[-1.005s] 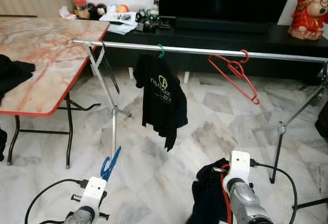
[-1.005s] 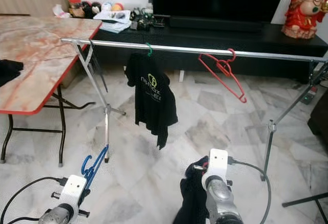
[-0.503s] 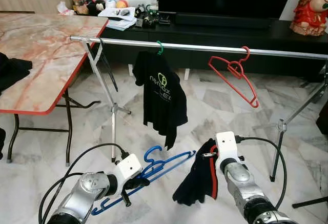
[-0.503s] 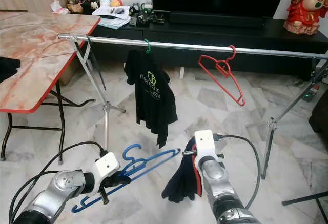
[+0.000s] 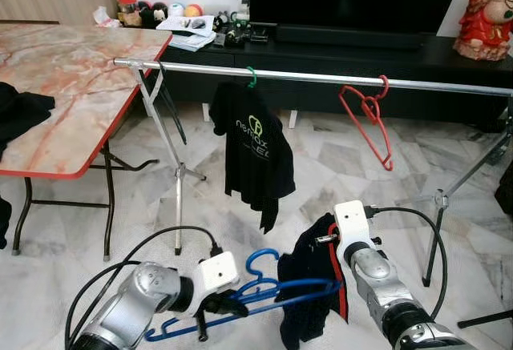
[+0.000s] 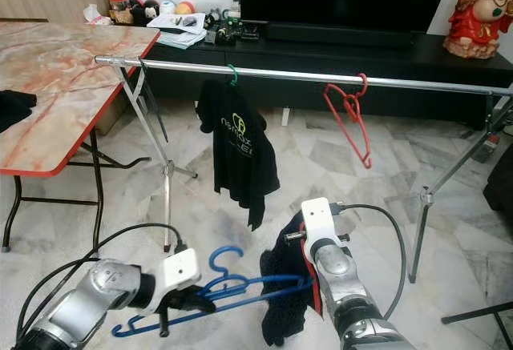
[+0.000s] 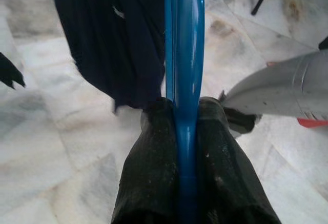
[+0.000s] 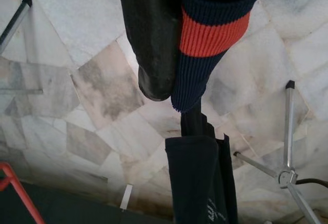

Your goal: Hang hanger

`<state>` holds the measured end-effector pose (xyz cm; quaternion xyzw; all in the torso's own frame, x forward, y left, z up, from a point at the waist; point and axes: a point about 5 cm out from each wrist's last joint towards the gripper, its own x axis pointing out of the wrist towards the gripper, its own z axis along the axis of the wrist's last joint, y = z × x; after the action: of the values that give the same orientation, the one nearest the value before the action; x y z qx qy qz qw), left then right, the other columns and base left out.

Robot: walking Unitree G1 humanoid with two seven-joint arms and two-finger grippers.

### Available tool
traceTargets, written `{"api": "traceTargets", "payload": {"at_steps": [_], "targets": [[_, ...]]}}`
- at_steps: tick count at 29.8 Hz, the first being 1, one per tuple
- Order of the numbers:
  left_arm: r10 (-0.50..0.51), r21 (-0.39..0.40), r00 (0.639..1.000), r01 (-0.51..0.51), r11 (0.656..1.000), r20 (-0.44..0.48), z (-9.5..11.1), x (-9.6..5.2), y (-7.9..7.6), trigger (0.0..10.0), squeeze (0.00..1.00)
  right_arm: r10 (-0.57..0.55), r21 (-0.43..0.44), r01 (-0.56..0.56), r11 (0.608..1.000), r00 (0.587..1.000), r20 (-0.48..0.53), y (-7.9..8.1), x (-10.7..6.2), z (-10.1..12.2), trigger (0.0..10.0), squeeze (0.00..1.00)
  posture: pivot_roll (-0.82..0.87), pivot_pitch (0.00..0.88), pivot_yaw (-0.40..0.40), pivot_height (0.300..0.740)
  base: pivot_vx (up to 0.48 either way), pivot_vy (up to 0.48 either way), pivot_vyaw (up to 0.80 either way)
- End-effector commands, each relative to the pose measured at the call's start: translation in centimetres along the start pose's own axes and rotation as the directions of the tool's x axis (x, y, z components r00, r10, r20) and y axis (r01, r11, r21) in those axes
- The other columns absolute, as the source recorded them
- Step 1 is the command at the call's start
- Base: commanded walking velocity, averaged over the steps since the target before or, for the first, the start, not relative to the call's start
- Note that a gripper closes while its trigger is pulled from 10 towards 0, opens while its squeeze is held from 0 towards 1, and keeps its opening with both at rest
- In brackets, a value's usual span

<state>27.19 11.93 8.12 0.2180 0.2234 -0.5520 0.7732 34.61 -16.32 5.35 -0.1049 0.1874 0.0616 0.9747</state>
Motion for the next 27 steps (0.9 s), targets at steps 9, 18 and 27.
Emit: {"api": "traceTargets", "payload": {"at_steps": [9, 18, 27], "targets": [[0.095, 0.001, 0.995, -0.095, 0.995, -0.021, 0.1, 0.0, 0.6, 10.0, 0.0, -0.012, 0.02, 0.012, 1.0, 1.0, -0.001, -0.3, 0.0, 0.1, 10.0, 0.0, 0.07, 0.04, -0.044, 0.74, 0.0, 0.0, 0.0], [0.214, -0.018, 0.976, -0.214, 0.977, -0.039, -0.3, -0.4, 1.8, 10.0, 0.0, -0.019, 0.025, 0.019, 0.999, 1.0, -0.018, -0.4, -0.2, -0.6, 10.0, 0.0, 0.07, 0.049, -0.047, 0.74, 0.0, 0.0, 0.0], [-0.026, -0.057, 0.999, 0.028, 0.998, 0.034, 1.1, -0.5, -0.8, 10.0, 0.0, -0.025, 0.026, 0.026, 0.999, 0.999, -0.034, -0.5, -0.3, -1.0, 10.0, 0.0, 0.08, 0.05, -0.05, 0.74, 0.0, 0.0, 0.0]]}}
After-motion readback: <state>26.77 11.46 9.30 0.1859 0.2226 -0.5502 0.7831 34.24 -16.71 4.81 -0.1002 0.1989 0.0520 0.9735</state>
